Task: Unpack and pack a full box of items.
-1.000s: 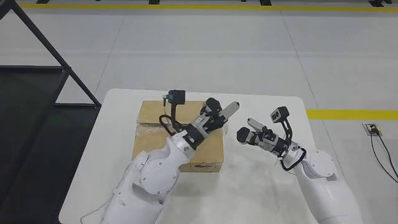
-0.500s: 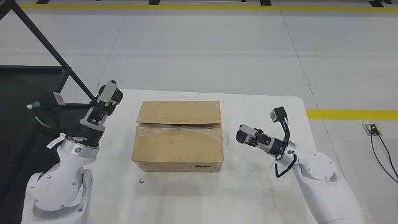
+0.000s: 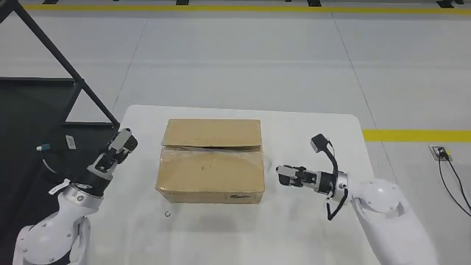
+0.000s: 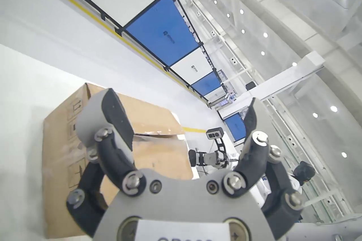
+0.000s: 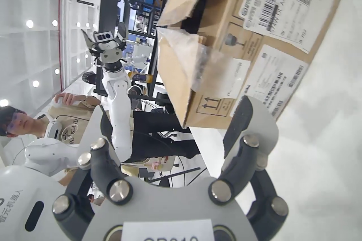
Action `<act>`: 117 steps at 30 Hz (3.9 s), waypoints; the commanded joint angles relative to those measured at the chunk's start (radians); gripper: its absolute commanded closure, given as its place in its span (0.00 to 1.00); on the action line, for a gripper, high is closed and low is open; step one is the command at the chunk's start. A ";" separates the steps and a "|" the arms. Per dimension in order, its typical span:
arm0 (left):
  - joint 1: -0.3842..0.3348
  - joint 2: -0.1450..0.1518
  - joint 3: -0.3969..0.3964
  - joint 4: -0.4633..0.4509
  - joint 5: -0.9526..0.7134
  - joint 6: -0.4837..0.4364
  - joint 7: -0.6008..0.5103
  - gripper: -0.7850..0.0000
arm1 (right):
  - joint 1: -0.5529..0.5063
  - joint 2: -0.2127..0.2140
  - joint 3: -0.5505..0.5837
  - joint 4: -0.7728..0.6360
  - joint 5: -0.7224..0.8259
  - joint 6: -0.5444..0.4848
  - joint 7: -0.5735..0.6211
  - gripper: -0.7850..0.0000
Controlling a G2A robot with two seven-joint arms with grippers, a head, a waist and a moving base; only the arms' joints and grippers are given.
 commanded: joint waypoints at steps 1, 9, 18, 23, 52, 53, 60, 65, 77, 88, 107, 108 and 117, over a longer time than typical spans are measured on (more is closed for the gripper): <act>-0.003 0.002 0.007 0.004 -0.001 -0.001 0.005 0.00 | 0.014 -0.001 -0.015 0.027 -0.014 0.020 -0.003 0.00; -0.011 0.010 0.022 0.013 -0.008 -0.002 0.019 0.00 | 0.103 -0.028 -0.112 0.159 0.079 -0.012 -0.004 0.00; 0.000 0.018 0.023 0.009 -0.011 -0.005 0.044 0.00 | 0.171 -0.048 -0.138 0.282 0.244 -0.122 0.032 0.00; 0.004 0.023 0.025 0.009 -0.016 -0.006 0.053 0.00 | 0.177 -0.047 -0.126 0.297 0.317 -0.166 0.102 0.00; 0.011 0.047 0.053 0.021 -0.030 -0.007 0.076 0.00 | 0.110 -0.007 -0.088 0.096 0.444 -0.128 0.346 0.00; 0.012 0.047 0.053 0.022 -0.032 -0.007 0.077 0.00 | 0.113 -0.007 -0.091 0.100 0.460 -0.113 0.354 0.00; 0.016 0.053 0.053 0.025 -0.038 -0.008 0.086 0.00 | 0.160 -0.016 -0.113 0.155 0.594 0.072 0.354 0.00; 0.017 0.056 0.053 0.032 -0.045 -0.010 0.091 0.00 | 0.199 -0.024 -0.137 0.210 0.648 0.159 0.376 0.00; 0.022 0.065 0.050 0.035 -0.057 -0.010 0.098 0.00 | 0.264 -0.041 -0.180 0.288 0.672 0.164 0.377 0.00; 0.024 0.071 0.058 0.046 -0.064 -0.018 0.105 0.00 | 0.329 -0.082 -0.222 0.371 0.831 0.245 0.286 0.00; 0.028 0.078 0.106 0.069 -0.034 -0.024 0.125 0.00 | 0.357 -0.112 -0.204 0.461 0.900 0.206 0.167 0.00; 0.027 0.079 0.107 0.070 -0.035 -0.023 0.125 0.00 | 0.352 -0.111 -0.200 0.451 0.893 0.205 0.158 0.00; 0.031 0.083 0.114 0.074 -0.039 -0.028 0.126 0.00 | 0.311 -0.094 -0.164 0.371 0.785 0.153 0.105 0.00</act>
